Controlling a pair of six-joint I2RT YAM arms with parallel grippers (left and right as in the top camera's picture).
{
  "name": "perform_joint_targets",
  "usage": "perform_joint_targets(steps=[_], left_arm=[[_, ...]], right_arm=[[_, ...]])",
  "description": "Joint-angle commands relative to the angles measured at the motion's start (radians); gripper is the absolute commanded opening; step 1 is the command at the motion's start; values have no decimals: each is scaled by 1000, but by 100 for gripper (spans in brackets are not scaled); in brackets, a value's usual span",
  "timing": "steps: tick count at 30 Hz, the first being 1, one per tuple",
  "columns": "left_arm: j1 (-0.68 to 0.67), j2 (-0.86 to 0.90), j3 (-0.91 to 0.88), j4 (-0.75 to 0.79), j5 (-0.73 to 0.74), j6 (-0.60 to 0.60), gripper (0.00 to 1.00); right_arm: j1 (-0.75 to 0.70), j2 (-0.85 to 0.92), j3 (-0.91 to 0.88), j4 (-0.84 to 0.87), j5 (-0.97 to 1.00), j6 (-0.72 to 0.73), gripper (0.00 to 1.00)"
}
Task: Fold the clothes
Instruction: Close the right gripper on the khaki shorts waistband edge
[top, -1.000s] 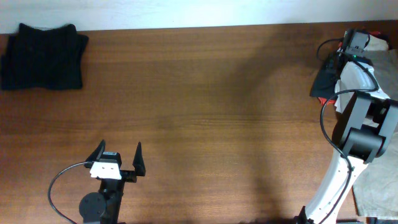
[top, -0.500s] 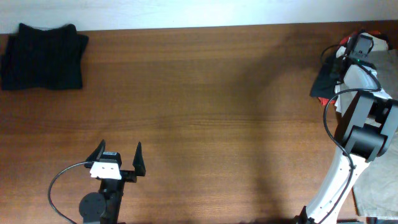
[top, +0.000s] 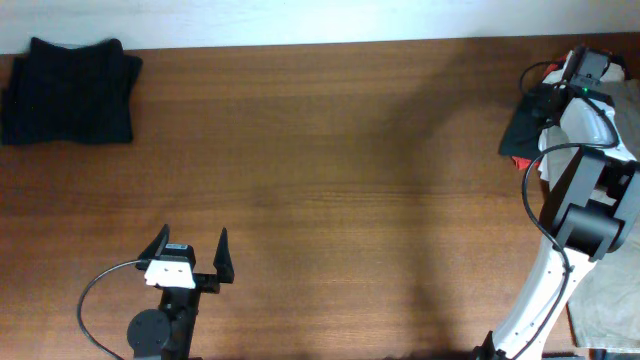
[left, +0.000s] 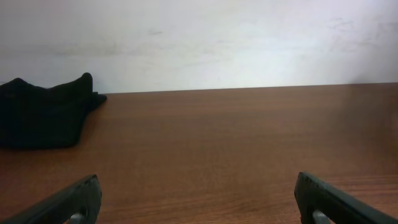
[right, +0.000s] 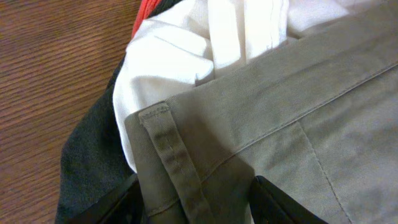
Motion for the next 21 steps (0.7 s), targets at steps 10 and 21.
perform_joint_targets(steps=[10, 21], left_arm=[[-4, -4, -7, 0, 0, 11, 99], [-4, -4, -7, 0, 0, 11, 99]], right_arm=[[-53, -33, 51, -29, -8, 27, 41], [-55, 11, 116, -123, -21, 27, 28]])
